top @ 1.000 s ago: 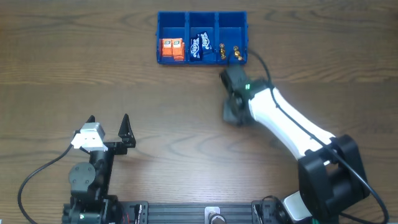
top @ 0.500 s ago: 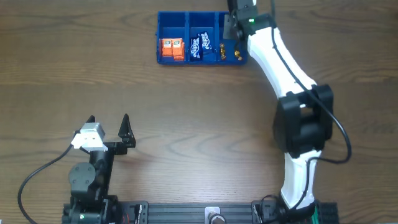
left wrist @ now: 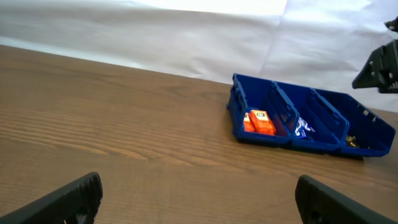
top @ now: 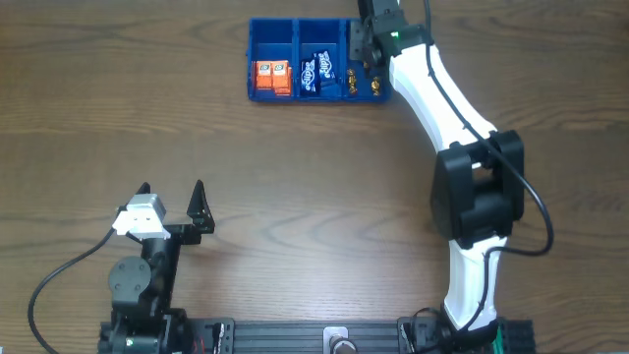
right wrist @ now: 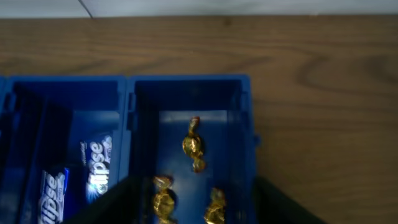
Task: Sort Candies Into Trays
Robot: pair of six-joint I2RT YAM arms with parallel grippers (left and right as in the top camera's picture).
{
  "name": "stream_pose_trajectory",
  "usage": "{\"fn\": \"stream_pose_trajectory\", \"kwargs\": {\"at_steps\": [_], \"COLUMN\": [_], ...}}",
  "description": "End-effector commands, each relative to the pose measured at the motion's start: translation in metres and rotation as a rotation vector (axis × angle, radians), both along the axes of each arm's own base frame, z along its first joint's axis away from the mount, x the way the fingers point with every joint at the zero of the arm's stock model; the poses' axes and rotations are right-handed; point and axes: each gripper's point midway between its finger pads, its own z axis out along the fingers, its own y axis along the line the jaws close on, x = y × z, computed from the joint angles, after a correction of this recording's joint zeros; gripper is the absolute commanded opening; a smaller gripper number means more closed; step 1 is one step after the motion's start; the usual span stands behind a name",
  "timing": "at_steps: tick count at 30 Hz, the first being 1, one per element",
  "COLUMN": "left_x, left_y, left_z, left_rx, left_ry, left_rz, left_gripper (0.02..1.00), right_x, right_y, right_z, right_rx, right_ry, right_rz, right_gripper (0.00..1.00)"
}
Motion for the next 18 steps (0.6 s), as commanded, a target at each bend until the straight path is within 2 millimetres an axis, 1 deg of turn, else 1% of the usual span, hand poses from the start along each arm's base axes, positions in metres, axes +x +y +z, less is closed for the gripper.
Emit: {"fn": "stream_pose_trajectory", "kwargs": {"at_steps": [1, 2, 4, 5, 7, 8, 11, 12, 13, 15, 17, 18], "left_x": [-0.001, -0.001, -0.001, -0.001, -0.001, -0.001, -0.001, -0.001, -0.001, -0.001, -0.001, -0.001], "left_y": [0.003, 0.003, 0.003, 0.003, 0.003, 0.003, 0.003, 0.003, 0.003, 0.003, 0.003, 0.003], "left_z": [-0.017, -0.017, -0.017, -0.017, -0.017, -0.017, -0.017, -0.017, -0.017, -0.017, -0.017, -0.017], "left_rx": [0.011, 0.011, 0.011, 0.011, 0.011, 0.011, 0.011, 0.011, 0.011, 0.011, 0.011, 0.011], "left_ry": [0.051, 0.051, 0.051, 0.051, 0.051, 0.051, 0.051, 0.051, 0.051, 0.051, 0.051, 0.051], "left_rz": [0.016, 0.016, 0.016, 0.016, 0.016, 0.016, 0.016, 0.016, 0.016, 0.016, 0.016, 0.016], "left_gripper": [0.998, 0.998, 0.998, 0.998, 0.998, 0.998, 0.996, 0.998, 0.998, 0.998, 0.998, 0.998], "right_x": [-0.039, -0.054, -0.079, -0.096, -0.124, -0.146, -0.193, -0.204, -0.22, -0.247, -0.269, -0.278], "right_y": [-0.041, -0.052, -0.069, -0.077, -0.093, -0.106, -0.133, -0.138, -0.147, -0.157, -0.165, -0.165], "right_z": [0.072, 0.082, 0.091, 0.094, 0.095, 0.091, 0.083, 0.082, 0.082, 0.083, 0.078, 0.074], "right_rx": [-0.078, -0.076, -0.073, -0.072, -0.059, -0.05, -0.027, -0.027, -0.023, 0.003, 0.007, -0.005], "right_ry": [-0.13, -0.151, -0.191, -0.224, -0.281, -0.306, -0.366, -0.389, -0.434, -0.531, -0.597, -0.623], "right_rz": [-0.005, -0.018, -0.036, -0.042, -0.064, -0.084, -0.126, -0.139, -0.162, -0.177, -0.197, -0.188], "right_gripper": [0.779, 0.825, 0.941, 0.998, 0.998, 0.998, 0.998, 0.998, 0.998, 0.998, 0.998, 0.998]}}
